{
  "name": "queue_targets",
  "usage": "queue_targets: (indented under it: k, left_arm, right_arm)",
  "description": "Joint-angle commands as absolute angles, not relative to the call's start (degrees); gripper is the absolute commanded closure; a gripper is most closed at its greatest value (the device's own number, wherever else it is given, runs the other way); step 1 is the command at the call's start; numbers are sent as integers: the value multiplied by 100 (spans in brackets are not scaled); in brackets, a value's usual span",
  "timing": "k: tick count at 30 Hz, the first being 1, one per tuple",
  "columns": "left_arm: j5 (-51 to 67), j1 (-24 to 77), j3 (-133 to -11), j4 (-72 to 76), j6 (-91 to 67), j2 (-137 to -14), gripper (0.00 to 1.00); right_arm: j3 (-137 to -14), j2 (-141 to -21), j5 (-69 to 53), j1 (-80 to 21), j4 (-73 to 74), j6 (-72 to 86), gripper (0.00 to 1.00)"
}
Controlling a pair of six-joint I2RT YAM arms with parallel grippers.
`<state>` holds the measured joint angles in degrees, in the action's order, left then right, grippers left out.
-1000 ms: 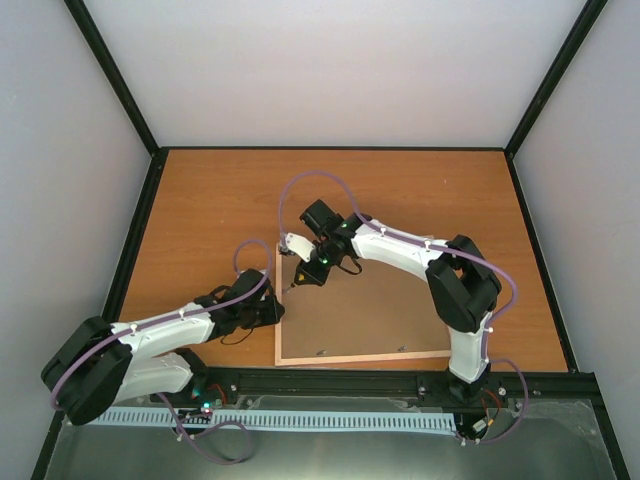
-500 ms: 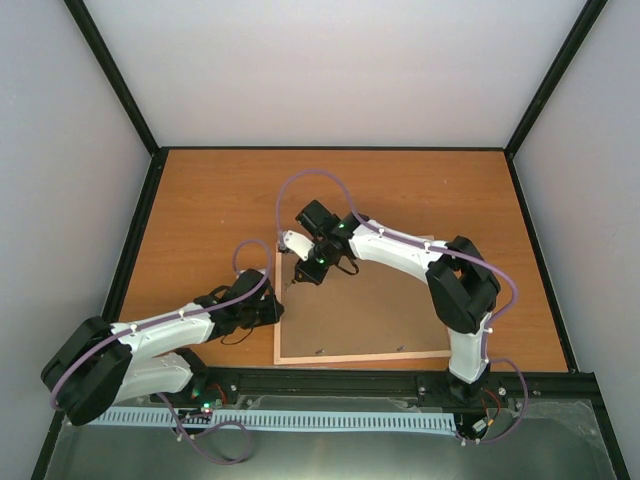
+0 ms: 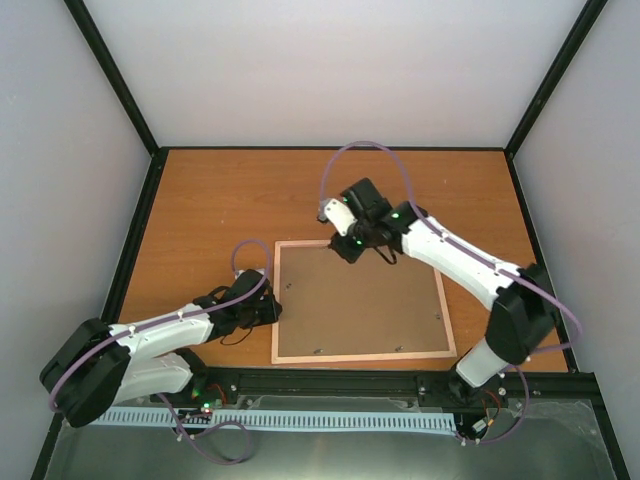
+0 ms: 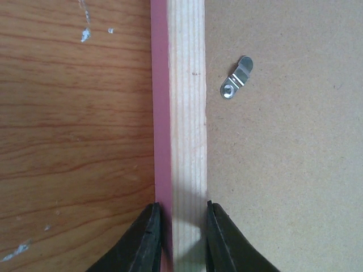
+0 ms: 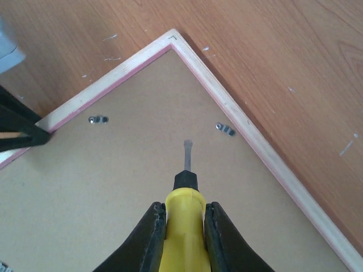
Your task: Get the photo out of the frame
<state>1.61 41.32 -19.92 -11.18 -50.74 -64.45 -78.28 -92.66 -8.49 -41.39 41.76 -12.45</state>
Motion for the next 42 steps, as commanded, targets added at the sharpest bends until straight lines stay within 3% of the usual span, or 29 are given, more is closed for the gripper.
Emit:
queue_targets:
  k: [1, 7, 12, 24, 29, 33, 35, 42]
  left_arm:
    - [-84, 4144, -2191, -1340, -5332, -6484, 99]
    - [-411, 4007, -2636, -1057, -5178, -7049, 99]
    - [-311, 3755, -3190, -967, -4639, -7764, 99]
    - [421, 3524, -4042, -368, -3596, -8798, 99]
    - [531, 3524, -4043, -543, -3307, -8198, 85]
    - [523, 3524, -4234, -1227, -2874, -7711, 54]
    - [590, 3521, -4303, -1368, -2661, -7494, 44]
    - [1069, 3533, -4597, -1333, -1624, -7088, 39]
  right_arm:
    - [-7072, -8673, -1260, -3545, 3984, -1500, 97]
    - [-6342, -7771, -1992, -2595, 3703, -1883, 97]
    - [-5664, -6993, -1385, -2377, 2900, -1934, 97]
    - [-5157, -6988, -2060, -2157, 2748, -2138, 97]
    - [-5183, -7119, -1957, -2153, 2716, -2073, 97]
    - [-5190, -7061, -2286, -2153, 2773, -2098, 97]
    - [-5210, -7026, -2359, -2153, 2793, -2083, 97]
    - [-5254, -7014, -2629, -2153, 2866, -2098, 97]
